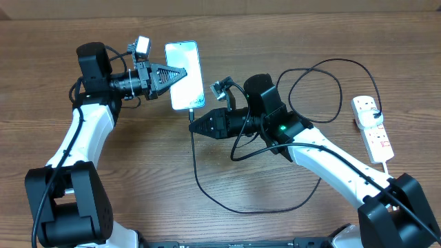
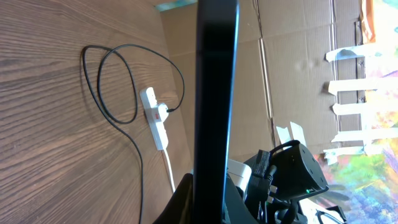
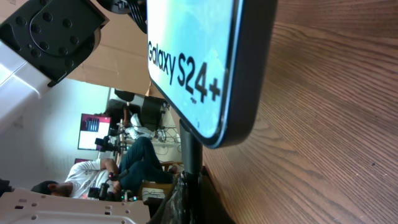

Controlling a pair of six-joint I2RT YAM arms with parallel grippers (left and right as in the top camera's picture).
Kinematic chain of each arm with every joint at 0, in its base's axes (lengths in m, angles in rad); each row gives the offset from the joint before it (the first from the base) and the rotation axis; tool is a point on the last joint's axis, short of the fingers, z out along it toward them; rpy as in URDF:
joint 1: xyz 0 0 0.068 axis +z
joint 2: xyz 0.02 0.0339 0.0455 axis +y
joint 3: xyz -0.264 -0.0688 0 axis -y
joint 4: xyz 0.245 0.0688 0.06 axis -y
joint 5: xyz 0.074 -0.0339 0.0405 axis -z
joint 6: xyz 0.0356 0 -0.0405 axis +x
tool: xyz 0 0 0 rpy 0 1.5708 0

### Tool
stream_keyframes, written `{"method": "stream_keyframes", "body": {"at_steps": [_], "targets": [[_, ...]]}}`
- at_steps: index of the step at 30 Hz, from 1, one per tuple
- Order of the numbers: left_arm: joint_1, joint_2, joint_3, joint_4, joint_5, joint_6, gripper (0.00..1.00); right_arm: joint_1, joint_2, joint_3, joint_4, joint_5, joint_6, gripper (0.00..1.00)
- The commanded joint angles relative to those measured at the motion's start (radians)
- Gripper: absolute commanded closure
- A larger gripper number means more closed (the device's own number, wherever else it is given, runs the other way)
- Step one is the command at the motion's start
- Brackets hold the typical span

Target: Plug charger to phone and switch on socket

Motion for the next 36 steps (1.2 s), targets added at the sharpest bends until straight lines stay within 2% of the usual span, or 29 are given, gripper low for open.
{"method": "stream_keyframes", "body": {"at_steps": [1, 28, 36], "targets": [[-0.010, -0.008, 0.005, 0.007, 0.014, -0.010, 0.96, 0.005, -0.007, 0.016, 0.005, 0.011, 0.002, 0.96], [-0.027, -0.008, 0.005, 0.007, -0.014, 0.002, 0.96, 0.005, -0.007, 0.016, 0.005, 0.011, 0.002, 0.96], [-0.027, -0.008, 0.005, 0.007, 0.017, 0.034, 0.96, 0.005, -0.007, 0.016, 0.003, 0.014, 0.001, 0.96]]}}
